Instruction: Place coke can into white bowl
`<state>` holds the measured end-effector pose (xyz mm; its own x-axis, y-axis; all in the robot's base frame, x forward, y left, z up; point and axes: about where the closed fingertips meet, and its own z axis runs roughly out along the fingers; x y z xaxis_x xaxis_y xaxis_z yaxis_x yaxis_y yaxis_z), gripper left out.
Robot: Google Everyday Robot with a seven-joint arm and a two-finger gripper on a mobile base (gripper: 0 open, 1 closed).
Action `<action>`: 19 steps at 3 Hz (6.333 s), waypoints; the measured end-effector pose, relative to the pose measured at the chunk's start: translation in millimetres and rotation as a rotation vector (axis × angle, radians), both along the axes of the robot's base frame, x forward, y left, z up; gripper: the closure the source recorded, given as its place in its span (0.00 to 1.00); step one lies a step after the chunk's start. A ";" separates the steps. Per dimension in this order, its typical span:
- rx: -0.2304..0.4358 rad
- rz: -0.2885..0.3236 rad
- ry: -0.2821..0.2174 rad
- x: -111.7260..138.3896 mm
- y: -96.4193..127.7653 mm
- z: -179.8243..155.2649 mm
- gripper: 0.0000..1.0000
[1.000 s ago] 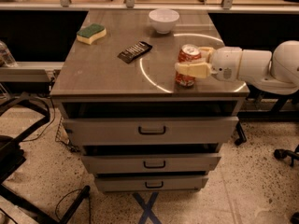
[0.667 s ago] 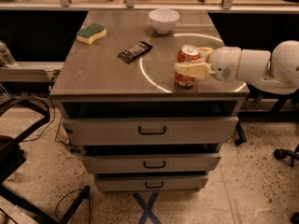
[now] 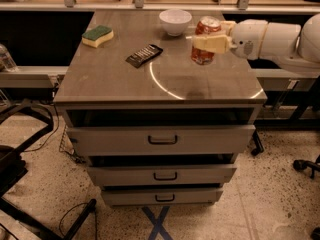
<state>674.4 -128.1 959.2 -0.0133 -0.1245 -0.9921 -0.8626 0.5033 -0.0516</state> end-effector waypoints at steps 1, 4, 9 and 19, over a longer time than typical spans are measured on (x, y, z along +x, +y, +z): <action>0.003 -0.134 0.013 66.1 -19.1 50.4 1.00; 0.087 -0.369 -0.010 187.7 -33.9 99.7 1.00; 0.031 -0.437 -0.051 269.0 16.2 41.7 1.00; -0.068 -0.504 -0.009 294.4 47.9 12.0 1.00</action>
Offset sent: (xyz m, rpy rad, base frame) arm 0.2058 -0.0562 0.1144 0.0394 0.0093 -0.4281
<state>968.8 -80.2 971.1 -0.0801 -0.1690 -0.9823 -0.5123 0.8524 -0.1049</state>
